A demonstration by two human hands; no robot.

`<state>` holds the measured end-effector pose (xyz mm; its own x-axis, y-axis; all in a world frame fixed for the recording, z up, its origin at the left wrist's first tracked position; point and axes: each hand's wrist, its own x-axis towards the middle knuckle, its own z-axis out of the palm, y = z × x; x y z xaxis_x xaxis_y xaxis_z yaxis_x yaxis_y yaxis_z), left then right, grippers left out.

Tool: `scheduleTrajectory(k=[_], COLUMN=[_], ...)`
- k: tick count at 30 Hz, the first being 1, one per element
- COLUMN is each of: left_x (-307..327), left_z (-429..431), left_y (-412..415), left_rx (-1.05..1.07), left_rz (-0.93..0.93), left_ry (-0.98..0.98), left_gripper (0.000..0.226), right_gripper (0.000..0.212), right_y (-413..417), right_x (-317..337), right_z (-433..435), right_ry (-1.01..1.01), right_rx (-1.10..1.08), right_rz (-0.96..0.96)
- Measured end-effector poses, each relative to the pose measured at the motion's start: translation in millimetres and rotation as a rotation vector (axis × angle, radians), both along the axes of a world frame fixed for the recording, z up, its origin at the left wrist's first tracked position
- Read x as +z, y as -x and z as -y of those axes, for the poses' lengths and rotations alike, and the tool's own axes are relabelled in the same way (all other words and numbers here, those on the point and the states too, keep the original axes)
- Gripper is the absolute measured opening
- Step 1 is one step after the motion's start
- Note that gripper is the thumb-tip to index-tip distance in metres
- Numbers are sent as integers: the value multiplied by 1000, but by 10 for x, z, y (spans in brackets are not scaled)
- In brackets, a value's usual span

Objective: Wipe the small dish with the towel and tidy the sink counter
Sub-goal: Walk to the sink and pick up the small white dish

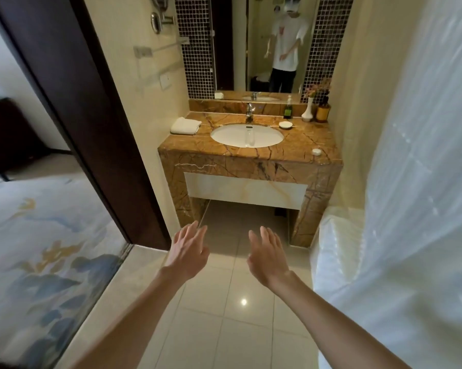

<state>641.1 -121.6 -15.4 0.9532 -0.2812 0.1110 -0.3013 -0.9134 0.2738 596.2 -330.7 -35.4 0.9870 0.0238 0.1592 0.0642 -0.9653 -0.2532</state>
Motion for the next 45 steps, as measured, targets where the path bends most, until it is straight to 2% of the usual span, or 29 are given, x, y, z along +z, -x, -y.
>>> scheduleTrajectory(k=[15, 27, 32, 45], left_x=[-87, -67, -94, 53], left_z=[543, 1294, 1761, 2842], left_y=[-2011, -3573, -4195, -5711], left_rx=[-72, -182, -194, -162], left_rz=[9, 0, -30, -10], left_ry=[40, 30, 28, -38], left_gripper=[51, 49, 53, 53], right_gripper=[62, 44, 57, 61], right_y=[-1835, -3151, -3753, -5418], right_x=[-100, 16, -51, 7], right_z=[418, 1041, 1494, 2616], right_ry=[44, 119, 91, 59], right_rx=[-62, -135, -152, -111], right_rz=[-57, -48, -29, -43])
